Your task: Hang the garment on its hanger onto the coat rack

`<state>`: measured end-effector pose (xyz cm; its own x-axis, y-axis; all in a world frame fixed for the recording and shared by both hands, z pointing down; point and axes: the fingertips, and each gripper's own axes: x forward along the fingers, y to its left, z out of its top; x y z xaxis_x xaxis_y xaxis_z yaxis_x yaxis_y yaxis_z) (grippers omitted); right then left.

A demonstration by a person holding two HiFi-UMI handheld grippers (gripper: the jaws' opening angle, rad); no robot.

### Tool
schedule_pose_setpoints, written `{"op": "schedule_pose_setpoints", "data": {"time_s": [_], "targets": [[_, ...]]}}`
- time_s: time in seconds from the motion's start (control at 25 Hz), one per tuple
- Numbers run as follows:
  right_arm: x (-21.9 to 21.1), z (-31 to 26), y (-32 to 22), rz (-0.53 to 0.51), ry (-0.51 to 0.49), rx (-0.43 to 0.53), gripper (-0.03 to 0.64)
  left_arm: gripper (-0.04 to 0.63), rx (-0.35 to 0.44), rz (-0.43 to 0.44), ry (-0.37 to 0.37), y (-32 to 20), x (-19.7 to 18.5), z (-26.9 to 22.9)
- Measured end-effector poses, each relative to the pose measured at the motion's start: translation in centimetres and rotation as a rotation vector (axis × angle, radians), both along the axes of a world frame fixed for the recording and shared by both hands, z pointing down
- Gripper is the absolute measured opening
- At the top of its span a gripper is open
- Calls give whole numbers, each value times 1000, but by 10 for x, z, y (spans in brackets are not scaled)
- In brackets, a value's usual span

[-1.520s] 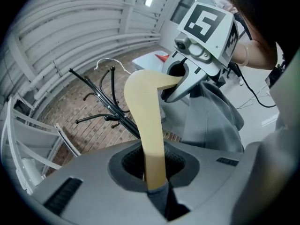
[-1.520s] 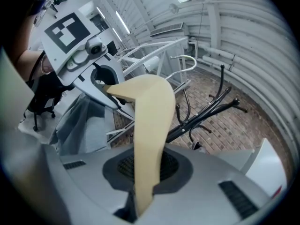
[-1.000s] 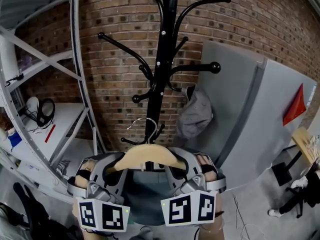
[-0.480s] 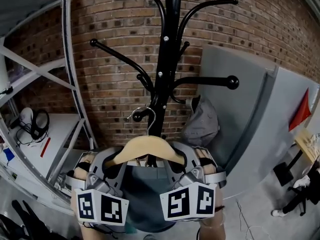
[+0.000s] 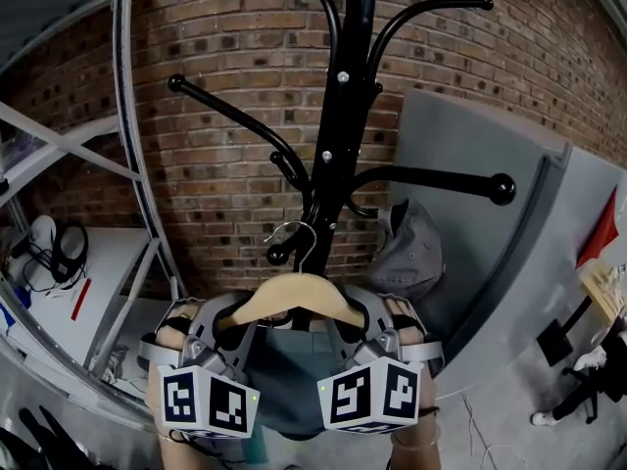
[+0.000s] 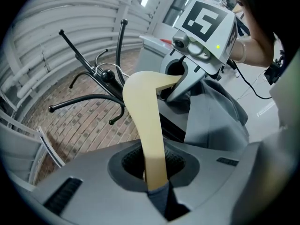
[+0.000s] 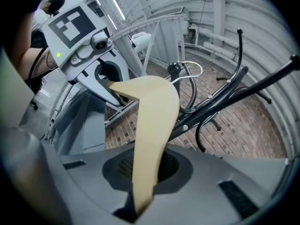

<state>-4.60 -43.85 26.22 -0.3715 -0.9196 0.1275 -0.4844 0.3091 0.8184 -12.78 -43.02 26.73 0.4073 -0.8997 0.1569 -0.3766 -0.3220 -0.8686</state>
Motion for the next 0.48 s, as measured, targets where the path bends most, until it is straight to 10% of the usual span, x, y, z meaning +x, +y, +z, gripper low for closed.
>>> {"op": "schedule_pose_setpoints", "data": {"time_s": [0.48], "targets": [[5, 34, -29, 42, 23, -74, 43, 44, -66, 21, -7, -32, 5, 34]]}}
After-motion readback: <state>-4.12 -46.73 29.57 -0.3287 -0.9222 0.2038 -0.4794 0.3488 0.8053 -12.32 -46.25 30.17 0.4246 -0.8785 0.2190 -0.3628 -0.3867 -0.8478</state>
